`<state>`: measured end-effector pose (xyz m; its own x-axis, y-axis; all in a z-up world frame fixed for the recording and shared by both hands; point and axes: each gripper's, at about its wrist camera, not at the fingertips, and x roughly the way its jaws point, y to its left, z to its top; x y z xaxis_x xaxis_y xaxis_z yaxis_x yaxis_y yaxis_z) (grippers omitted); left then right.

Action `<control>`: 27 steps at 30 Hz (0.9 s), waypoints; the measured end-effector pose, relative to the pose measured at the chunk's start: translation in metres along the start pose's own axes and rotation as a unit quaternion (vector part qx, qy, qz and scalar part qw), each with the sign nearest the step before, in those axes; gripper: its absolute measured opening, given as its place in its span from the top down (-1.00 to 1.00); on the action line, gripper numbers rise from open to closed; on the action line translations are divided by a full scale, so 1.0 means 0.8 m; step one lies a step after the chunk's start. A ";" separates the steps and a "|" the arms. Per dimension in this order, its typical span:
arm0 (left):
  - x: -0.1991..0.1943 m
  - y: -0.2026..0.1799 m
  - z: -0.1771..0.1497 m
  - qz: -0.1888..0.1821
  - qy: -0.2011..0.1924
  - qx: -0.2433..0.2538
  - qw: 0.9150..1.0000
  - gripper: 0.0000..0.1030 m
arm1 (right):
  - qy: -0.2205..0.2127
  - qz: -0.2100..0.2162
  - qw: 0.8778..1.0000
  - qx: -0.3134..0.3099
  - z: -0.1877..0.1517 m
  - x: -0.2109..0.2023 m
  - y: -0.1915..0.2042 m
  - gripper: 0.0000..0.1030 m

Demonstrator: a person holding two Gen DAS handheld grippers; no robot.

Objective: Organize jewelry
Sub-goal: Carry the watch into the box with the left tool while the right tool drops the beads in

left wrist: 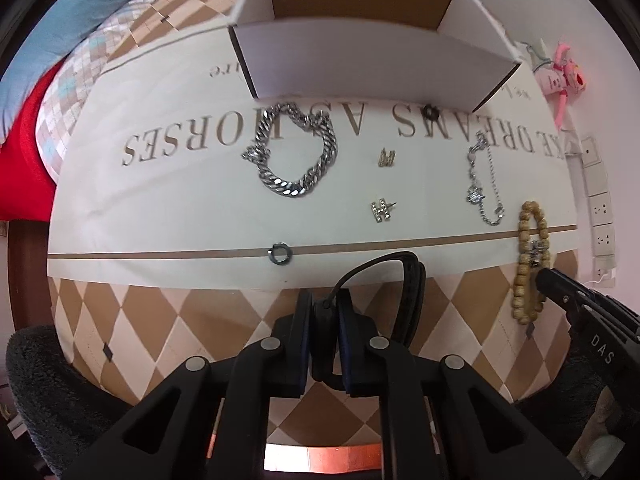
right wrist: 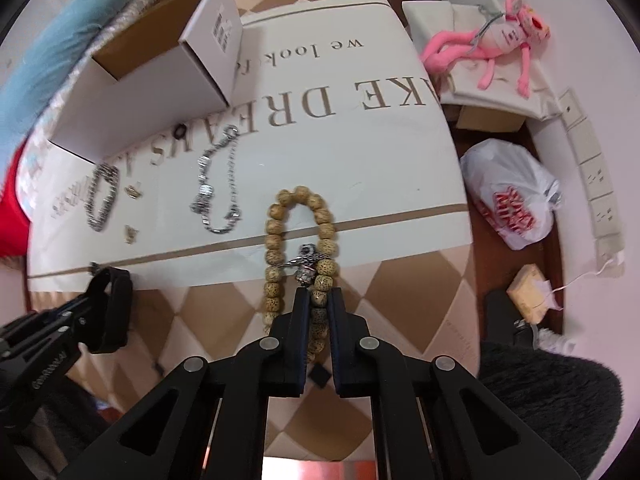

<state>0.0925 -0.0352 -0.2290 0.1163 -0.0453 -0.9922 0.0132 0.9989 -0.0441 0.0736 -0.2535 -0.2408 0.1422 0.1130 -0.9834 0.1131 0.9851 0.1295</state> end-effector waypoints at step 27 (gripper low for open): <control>-0.069 0.028 0.233 -0.063 -0.035 -0.011 0.997 0.79 | -0.090 0.152 0.984 -0.035 0.197 -0.126 0.105 0.82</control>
<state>0.2712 -0.0114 -0.1531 0.1833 -0.1693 -0.9684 0.0107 0.9853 -0.1703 0.2239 -0.2025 -0.1108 0.3307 0.3846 -0.8618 -0.0276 0.9168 0.3985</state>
